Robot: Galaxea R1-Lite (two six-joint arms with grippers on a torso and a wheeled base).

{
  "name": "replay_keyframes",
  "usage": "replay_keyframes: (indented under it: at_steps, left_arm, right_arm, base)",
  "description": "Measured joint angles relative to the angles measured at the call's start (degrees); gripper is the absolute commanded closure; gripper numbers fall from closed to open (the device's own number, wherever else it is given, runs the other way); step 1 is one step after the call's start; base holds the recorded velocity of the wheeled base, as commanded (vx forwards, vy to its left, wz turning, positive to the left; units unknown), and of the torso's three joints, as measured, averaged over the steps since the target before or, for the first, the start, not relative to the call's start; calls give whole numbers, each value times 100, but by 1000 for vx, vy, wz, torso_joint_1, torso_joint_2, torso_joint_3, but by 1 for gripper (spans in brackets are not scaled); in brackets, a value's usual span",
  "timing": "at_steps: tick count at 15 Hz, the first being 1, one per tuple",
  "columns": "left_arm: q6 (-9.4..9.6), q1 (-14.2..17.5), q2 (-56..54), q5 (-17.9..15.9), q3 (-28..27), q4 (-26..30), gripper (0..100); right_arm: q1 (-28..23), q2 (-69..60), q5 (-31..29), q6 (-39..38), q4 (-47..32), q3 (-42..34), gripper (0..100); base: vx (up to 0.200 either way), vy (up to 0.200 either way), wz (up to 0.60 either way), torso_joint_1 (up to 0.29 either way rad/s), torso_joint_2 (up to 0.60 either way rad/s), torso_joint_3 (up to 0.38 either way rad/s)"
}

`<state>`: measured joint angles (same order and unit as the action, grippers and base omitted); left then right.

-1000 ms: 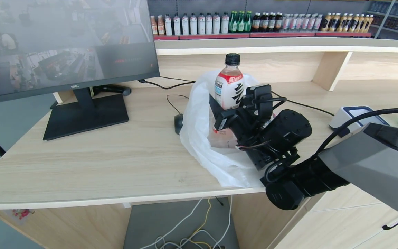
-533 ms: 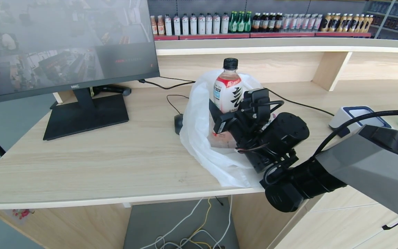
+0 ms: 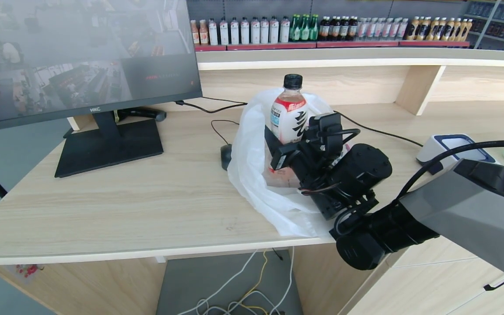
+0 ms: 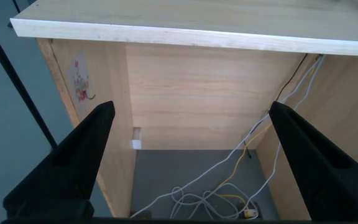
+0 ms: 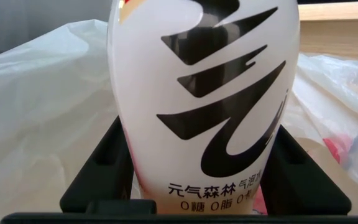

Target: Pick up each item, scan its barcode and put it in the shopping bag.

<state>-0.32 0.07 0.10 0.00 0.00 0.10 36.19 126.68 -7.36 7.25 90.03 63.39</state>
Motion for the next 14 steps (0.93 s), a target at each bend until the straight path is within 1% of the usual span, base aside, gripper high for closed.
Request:
replay_keyframes:
  at_steps: [11, 12, 14]
  left_arm:
    - [0, -2, 0, 0, 0, 0, 0]
    - [-1, -2, 0, 0, 0, 0, 0]
    - [0, 0, 0, 0, 0, 0, 0]
  right_arm:
    - [-1, 0, -2, -1, -11, -165, 100]
    - [-6, -2, -10, 0, -12, -157, 0]
    - [-6, -17, -7, 0, -11, -157, 0]
  base:
    - [0, 0, 0, 0, 0, 0]
    - [0, 0, 0, 0, 0, 0]
    - [0, 0, 0, 0, 0, 0]
